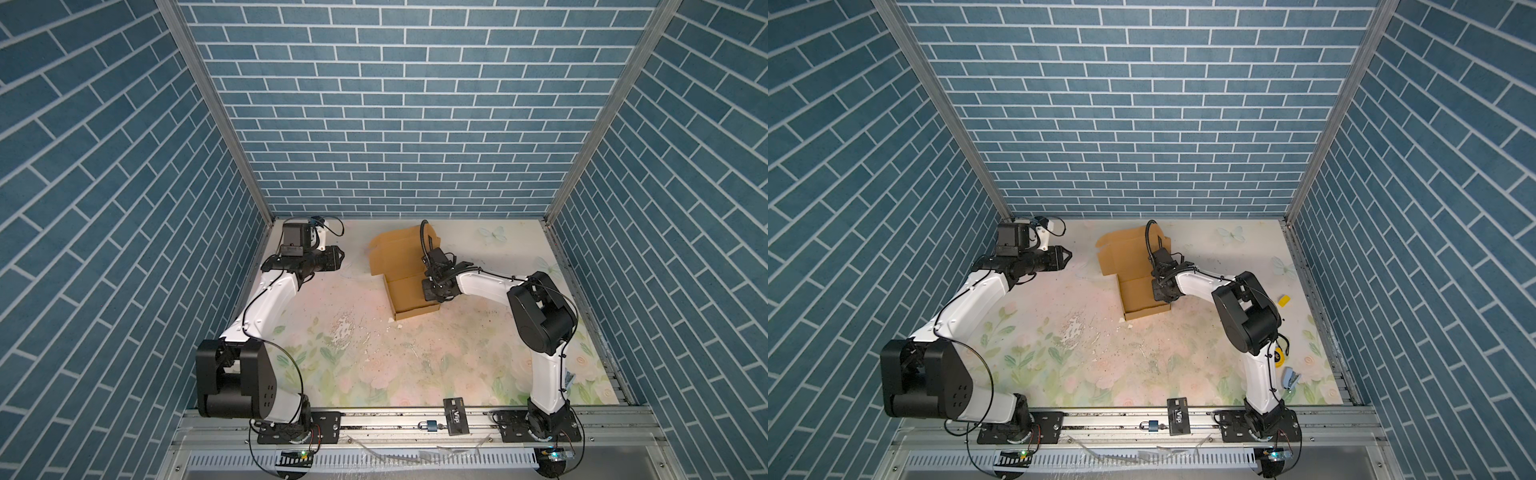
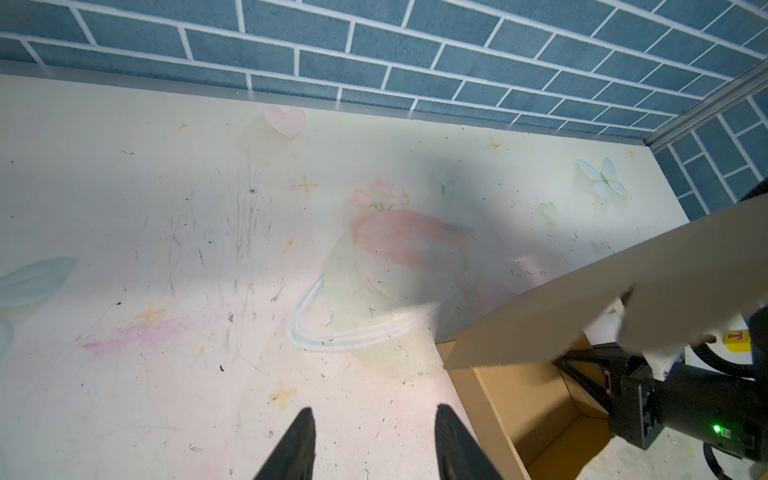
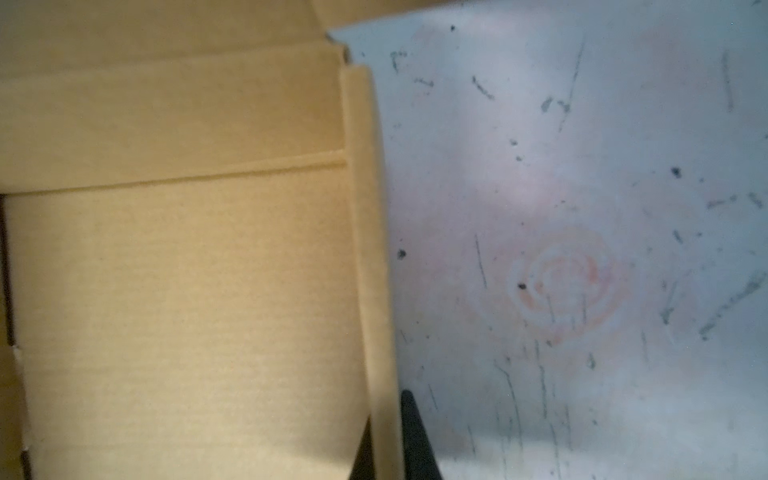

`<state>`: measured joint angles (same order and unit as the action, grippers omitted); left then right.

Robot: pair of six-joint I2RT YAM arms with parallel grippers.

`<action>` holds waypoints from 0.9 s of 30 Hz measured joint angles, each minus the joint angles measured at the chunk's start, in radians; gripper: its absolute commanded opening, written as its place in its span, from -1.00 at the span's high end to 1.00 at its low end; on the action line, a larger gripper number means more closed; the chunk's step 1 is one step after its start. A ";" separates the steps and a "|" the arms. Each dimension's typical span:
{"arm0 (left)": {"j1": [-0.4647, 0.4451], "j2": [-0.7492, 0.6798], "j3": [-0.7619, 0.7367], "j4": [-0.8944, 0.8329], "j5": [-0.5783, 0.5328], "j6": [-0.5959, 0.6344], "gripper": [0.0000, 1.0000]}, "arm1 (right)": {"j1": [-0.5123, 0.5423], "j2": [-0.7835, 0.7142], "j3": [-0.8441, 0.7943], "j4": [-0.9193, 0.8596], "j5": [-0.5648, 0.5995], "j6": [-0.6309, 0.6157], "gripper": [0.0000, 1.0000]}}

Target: Fold the paper box

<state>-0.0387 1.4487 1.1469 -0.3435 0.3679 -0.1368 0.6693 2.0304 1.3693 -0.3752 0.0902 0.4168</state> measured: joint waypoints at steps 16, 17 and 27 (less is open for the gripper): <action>0.013 0.005 -0.002 0.005 0.016 0.003 -0.37 | -0.007 0.006 0.058 -0.032 0.014 -0.007 0.22; 0.013 0.006 -0.002 0.005 0.016 0.005 -0.38 | -0.007 0.008 0.061 -0.024 0.011 -0.007 0.20; 0.013 0.017 -0.013 0.013 0.027 0.021 -0.56 | -0.010 0.068 0.105 0.017 -0.013 -0.032 0.24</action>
<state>-0.0254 1.4654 1.1339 -0.3302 0.3954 -0.1158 0.6590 2.0983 1.4738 -0.3584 0.0776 0.3851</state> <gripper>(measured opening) 0.754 0.400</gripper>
